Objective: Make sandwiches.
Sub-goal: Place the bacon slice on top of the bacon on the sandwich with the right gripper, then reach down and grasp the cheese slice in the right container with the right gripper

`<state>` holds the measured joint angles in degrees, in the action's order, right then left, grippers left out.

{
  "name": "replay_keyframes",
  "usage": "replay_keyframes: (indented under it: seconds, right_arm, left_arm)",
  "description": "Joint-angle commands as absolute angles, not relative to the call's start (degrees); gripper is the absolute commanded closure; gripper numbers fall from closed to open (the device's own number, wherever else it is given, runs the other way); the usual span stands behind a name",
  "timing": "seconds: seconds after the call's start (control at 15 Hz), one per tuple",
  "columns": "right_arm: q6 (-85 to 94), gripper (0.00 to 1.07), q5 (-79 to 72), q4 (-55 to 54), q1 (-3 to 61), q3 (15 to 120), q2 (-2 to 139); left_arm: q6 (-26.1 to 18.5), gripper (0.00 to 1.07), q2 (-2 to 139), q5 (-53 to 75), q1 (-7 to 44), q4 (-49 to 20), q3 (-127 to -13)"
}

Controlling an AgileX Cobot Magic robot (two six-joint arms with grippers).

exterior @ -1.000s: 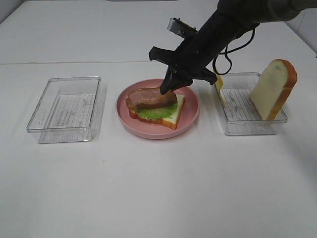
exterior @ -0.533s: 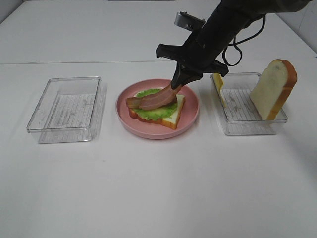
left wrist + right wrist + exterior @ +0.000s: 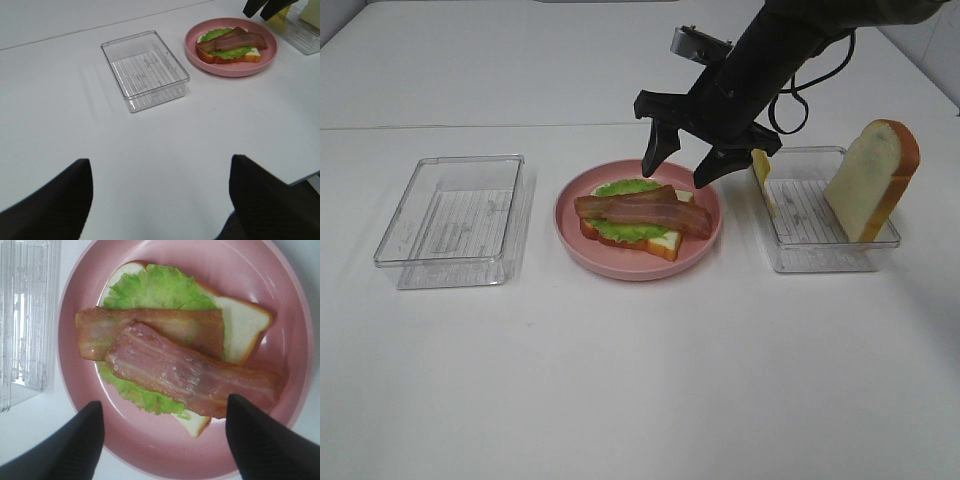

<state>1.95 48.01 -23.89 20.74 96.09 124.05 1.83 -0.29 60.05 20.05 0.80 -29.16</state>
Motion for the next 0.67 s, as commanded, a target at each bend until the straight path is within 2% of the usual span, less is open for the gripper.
replay_keyframes:
  seconds: [0.07, 0.47, 0.67]
  right_arm:
    - [2.35, 0.39, 48.70, -22.40, 20.80, 96.83, 121.98]
    - [-4.13, 0.39, 59.70, -3.27, 20.57, 107.14, 120.21]
    - [-7.96, 0.39, 61.99, 0.74, 18.56, 109.78, 120.21]
  left_arm:
    - [2.01, 0.34, -1.60, 59.64, 20.34, 0.92, -28.99]
    - [2.01, 0.34, -1.60, 59.64, 20.34, 0.92, -28.99]
    - [2.01, 0.34, -1.60, 59.64, 20.34, 0.92, -28.99]
